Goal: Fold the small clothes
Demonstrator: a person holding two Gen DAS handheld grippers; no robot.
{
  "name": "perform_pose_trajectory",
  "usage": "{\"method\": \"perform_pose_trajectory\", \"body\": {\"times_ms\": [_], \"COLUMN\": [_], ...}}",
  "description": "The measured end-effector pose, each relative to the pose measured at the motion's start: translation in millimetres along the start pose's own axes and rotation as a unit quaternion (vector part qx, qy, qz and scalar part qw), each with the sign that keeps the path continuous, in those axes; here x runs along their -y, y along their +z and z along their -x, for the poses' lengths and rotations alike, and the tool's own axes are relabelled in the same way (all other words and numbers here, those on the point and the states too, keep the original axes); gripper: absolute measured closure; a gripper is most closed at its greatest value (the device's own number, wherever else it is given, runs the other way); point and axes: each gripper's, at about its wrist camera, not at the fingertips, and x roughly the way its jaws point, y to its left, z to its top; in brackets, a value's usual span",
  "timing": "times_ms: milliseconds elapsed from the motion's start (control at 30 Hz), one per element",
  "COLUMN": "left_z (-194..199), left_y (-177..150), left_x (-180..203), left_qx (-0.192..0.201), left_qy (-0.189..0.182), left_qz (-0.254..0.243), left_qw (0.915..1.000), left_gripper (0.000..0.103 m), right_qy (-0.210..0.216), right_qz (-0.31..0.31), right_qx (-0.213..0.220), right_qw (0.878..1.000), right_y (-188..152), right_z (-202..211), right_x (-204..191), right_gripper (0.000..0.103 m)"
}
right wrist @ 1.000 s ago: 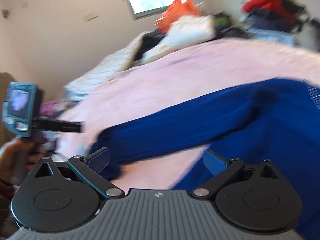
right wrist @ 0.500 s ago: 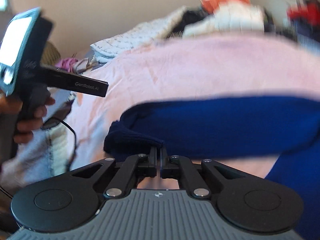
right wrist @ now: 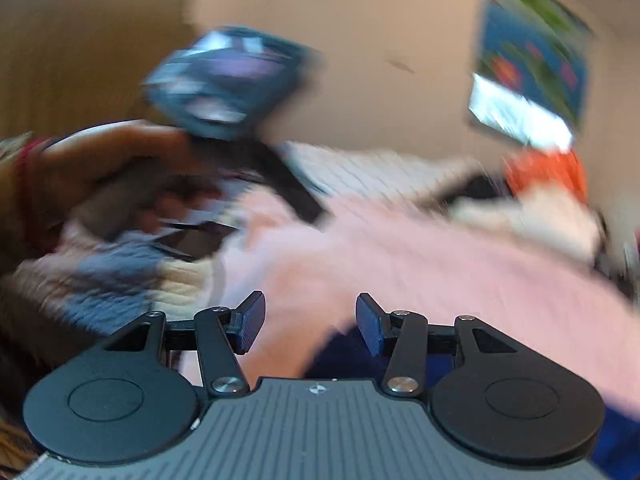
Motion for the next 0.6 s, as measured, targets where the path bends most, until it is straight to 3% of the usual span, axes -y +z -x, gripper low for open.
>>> {"method": "perform_pose_trajectory", "body": {"times_ms": [100,200,233,267,367,400,467,500,533,600], "left_z": [4.4,9.1,9.9,10.5,11.8,11.9,13.0,12.7,13.3,15.9], "left_y": [-1.3,-2.2,-1.9,-1.5,-0.4,-0.4,-2.0,-2.5,-3.3,-5.2], "left_x": [12.7,18.6,18.6,17.1,12.0,10.5,9.3,10.4,12.6,17.9], "left_qx": [0.007,0.013,0.014,0.015,0.015,0.015,0.016,0.015,0.015,0.019], "left_qy": [-0.008,-0.009,-0.009,-0.009,-0.011,-0.012,-0.014,-0.017,-0.023,-0.029], "left_qz": [-0.019,-0.027,-0.027,-0.026,-0.021,-0.020,-0.017,-0.019,-0.024,-0.034], "left_qw": [0.9998,0.9995,0.9995,0.9995,0.9996,0.9996,0.9996,0.9996,0.9993,0.9988], "left_gripper": [0.000,0.000,0.000,0.000,0.000,0.000,0.000,0.000,0.000,0.000], "right_qy": [0.033,0.110,0.112,0.091,-0.027,-0.036,-0.005,0.007,0.018,0.028], "right_qz": [-0.152,-0.276,-0.291,-0.280,-0.178,-0.148,-0.124,-0.117,-0.113,-0.103], "right_qx": [-0.063,-0.051,-0.048,-0.051,-0.077,-0.079,-0.081,-0.088,-0.101,-0.114], "right_qw": [0.986,0.953,0.949,0.954,0.981,0.985,0.989,0.989,0.988,0.988], "right_y": [-13.3,-25.6,-24.5,-20.1,-5.3,-6.8,-13.5,-17.6,-16.5,-13.1], "right_z": [-12.8,-22.5,-26.9,-33.1,-43.0,-42.1,-39.3,-39.3,-45.1,-53.0], "right_x": [49.0,72.9,74.3,73.1,56.6,54.5,51.4,51.2,49.8,46.7], "right_gripper": [0.048,0.048,0.047,0.047,0.047,0.041,0.035,0.037,0.044,0.083]}}
